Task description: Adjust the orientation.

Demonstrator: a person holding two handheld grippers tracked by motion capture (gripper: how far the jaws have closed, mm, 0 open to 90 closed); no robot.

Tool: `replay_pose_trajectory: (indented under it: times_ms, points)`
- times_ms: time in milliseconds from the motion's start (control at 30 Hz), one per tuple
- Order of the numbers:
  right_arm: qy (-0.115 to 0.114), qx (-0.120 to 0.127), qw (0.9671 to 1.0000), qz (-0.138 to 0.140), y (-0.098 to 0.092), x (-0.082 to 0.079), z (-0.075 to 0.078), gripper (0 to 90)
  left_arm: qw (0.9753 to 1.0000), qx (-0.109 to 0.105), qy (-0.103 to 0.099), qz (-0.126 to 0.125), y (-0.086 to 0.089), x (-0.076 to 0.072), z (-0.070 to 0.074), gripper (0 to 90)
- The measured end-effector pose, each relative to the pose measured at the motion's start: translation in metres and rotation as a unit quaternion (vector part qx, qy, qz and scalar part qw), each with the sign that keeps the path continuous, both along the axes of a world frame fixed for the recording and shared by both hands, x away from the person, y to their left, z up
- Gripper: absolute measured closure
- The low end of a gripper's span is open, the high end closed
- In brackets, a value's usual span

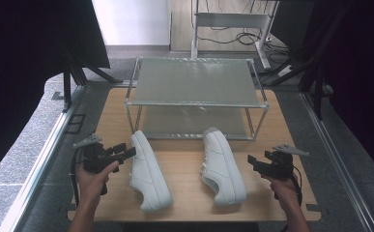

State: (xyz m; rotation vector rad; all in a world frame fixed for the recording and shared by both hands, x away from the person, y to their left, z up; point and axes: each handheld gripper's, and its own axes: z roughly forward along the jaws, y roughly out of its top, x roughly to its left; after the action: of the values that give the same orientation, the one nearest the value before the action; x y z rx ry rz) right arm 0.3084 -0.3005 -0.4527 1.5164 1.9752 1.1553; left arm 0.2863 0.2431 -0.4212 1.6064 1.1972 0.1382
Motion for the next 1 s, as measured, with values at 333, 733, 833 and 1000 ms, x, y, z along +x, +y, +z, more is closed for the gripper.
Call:
replay_pose_trajectory:
  times_ms: [333,733,833,1000]
  points:
    - [0.004,-0.003,1.0000,0.003,0.000,-0.001,0.001,26.7,1.0000,0.001,0.000,0.002,0.000,-0.001,0.000,40.8]
    - [0.005,0.015,0.9999,-0.001,-0.003,0.001,0.003,26.6,0.9999,-0.005,-0.014,0.001,-0.004,-0.017,0.012,72.3]
    - [0.000,0.016,0.9999,-0.004,-0.002,0.001,0.005,26.7,0.9997,0.013,-0.019,-0.009,-0.007,-0.030,0.015,80.6]
    - [0.001,0.010,0.9999,0.005,0.002,0.000,0.004,26.7,0.9998,0.003,-0.002,-0.019,-0.001,-0.047,0.005,88.3]
